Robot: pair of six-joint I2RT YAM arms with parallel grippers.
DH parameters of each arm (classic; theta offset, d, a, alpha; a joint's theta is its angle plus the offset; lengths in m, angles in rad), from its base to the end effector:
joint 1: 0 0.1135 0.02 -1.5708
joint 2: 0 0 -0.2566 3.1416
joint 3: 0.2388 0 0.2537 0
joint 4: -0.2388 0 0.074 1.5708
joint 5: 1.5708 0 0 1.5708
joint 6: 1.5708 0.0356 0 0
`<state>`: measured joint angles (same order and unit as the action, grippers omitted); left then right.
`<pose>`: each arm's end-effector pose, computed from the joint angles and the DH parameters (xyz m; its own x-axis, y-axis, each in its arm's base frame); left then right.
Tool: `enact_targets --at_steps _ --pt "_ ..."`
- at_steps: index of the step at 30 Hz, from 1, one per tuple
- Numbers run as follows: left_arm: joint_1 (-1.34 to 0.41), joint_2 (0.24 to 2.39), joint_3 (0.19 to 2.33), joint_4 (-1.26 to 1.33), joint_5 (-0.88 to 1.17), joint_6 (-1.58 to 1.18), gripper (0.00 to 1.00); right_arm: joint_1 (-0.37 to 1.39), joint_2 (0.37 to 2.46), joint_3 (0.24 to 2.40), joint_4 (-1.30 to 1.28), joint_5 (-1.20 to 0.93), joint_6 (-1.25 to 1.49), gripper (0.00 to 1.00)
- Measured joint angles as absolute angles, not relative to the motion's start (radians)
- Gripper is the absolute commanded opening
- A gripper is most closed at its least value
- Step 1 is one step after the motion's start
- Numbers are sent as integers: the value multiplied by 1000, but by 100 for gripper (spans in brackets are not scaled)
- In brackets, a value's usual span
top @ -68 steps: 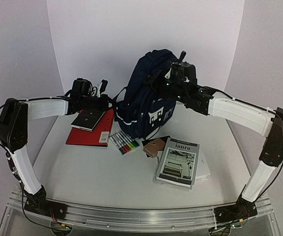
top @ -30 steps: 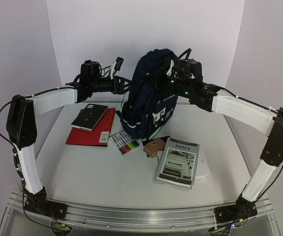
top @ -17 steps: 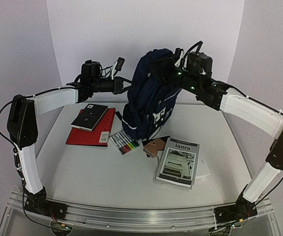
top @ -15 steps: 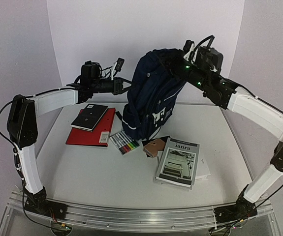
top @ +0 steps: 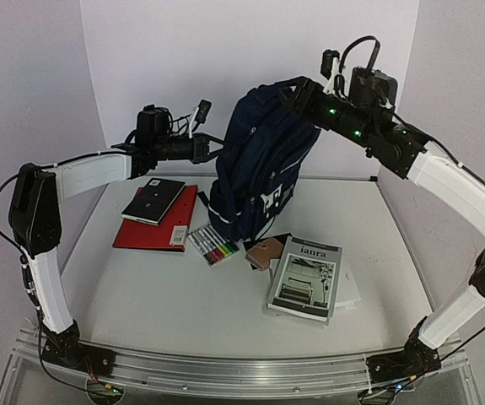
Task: Pack the student bag
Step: Unzip the student bag at the center of the board.
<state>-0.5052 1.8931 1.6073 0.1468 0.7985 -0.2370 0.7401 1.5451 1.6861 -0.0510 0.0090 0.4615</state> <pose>0.3837 -0.2414 0.3313 -0.3429 0.0024 -0.9394 0.9032 0.2755 -0.3290 0.2647 0.2413 0.4739 -0.2379 0.3858 -0.8914 -0.6274 0.6396 0.4442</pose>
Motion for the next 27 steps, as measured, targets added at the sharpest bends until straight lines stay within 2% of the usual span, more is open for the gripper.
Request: enact_targets --at_steps 4,11,22,27 --pt "-505 1889 1607 139 809 -251 0 760 1574 1709 -170 -5 410 60" --pt "-513 1862 1557 166 842 -297 0 819 1637 1709 -247 -55 478 50" --pt "-529 1811 1491 193 899 -360 0 825 1659 1699 -253 17 628 49" --pt "-529 1808 1489 193 913 -369 0 825 1671 1699 -246 49 652 41"
